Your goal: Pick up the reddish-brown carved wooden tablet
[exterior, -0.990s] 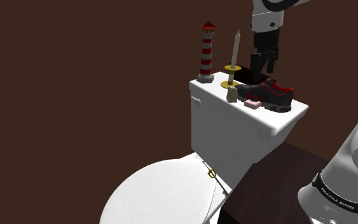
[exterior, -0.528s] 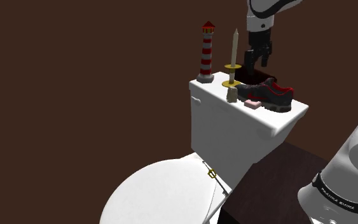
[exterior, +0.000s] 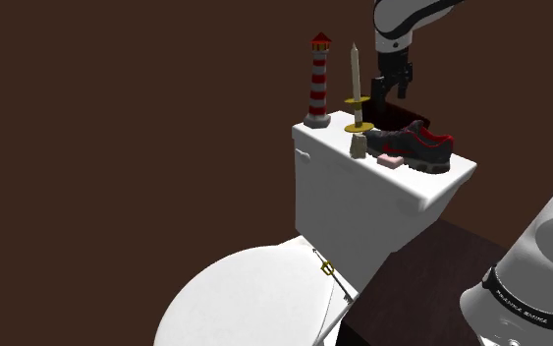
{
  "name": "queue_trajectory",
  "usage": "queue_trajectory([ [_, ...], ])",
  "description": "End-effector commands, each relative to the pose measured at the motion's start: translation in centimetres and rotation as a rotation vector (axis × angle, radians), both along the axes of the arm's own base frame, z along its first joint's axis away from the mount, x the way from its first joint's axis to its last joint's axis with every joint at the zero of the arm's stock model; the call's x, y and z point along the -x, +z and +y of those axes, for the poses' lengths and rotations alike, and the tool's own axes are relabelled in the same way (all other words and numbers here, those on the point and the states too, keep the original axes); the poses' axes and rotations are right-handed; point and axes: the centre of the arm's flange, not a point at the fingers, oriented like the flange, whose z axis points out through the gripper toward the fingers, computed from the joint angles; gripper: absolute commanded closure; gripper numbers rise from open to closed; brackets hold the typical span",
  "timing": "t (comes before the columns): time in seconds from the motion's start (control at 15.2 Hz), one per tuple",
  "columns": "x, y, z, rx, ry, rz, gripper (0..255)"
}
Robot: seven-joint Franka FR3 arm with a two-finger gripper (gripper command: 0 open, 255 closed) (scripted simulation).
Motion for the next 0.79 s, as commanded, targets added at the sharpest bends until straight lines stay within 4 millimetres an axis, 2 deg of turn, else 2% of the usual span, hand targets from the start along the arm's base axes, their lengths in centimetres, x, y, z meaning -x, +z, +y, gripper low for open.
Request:
queue_trajectory([
  [0.0,-0.1,-1.0,-0.2,0.002,-0.001,-0.001,0],
  [0.26,-0.1,-3.4,-0.2,0.002,-0.001,-0.001,0],
  [0.4,-0.1,-3.4,-0.2,0.002,-0.001,-0.001,0],
  [0.46,-0.1,-3.4,-0.2,0.002,-0.001,-0.001,255],
  [0.73,-0.1,-3.4,-0.2,0.002,-0.001,-0.001,255],
])
